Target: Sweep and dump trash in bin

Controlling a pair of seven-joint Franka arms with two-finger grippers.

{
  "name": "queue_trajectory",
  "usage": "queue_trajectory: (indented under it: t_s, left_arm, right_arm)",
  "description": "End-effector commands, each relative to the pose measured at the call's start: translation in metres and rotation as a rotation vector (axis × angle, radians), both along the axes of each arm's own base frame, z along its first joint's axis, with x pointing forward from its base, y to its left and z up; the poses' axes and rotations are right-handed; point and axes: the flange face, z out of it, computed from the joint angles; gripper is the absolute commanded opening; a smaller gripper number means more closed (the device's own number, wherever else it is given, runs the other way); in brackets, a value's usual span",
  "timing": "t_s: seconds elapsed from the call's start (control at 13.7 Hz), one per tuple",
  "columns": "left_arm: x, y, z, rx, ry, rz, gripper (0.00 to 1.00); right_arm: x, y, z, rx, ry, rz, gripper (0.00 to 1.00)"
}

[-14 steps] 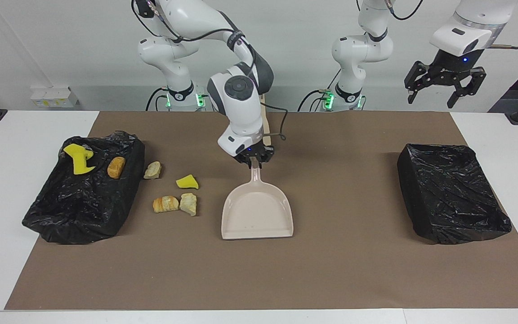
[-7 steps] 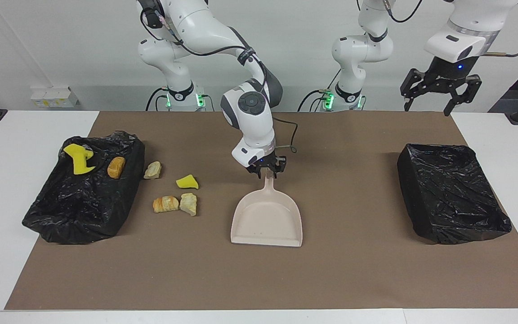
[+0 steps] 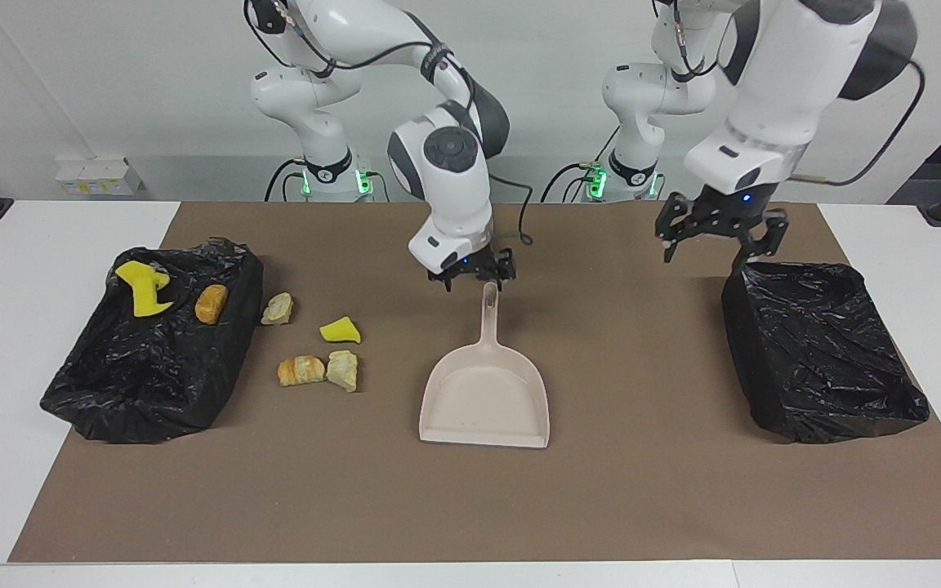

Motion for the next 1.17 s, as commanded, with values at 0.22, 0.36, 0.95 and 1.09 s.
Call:
queue_trajectory:
  t_s: [0.22, 0.36, 0.95, 1.09]
  left_arm:
    - [-0.019, -0.088, -0.084, 0.009, 0.040, -0.001, 1.00]
    - [-0.034, -0.110, -0.106, 0.004, 0.041, 0.007, 1.00]
    - [-0.090, -0.170, -0.176, -0.019, 0.053, 0.046, 1.00]
    - [-0.091, -0.178, -0.192, -0.032, 0.051, 0.067, 0.97]
  right_arm:
    - [-0.089, -0.016, -0.016, -0.012, -0.013, 0.033, 1.00]
    - [-0.110, -0.019, -0.021, -0.015, -0.027, 0.020, 1.00]
    - [-0.197, 0.027, -0.077, -0.016, -0.062, -0.022, 1.00]
    - [-0.212, 0.037, -0.090, -0.035, -0.045, 0.009, 1.00]
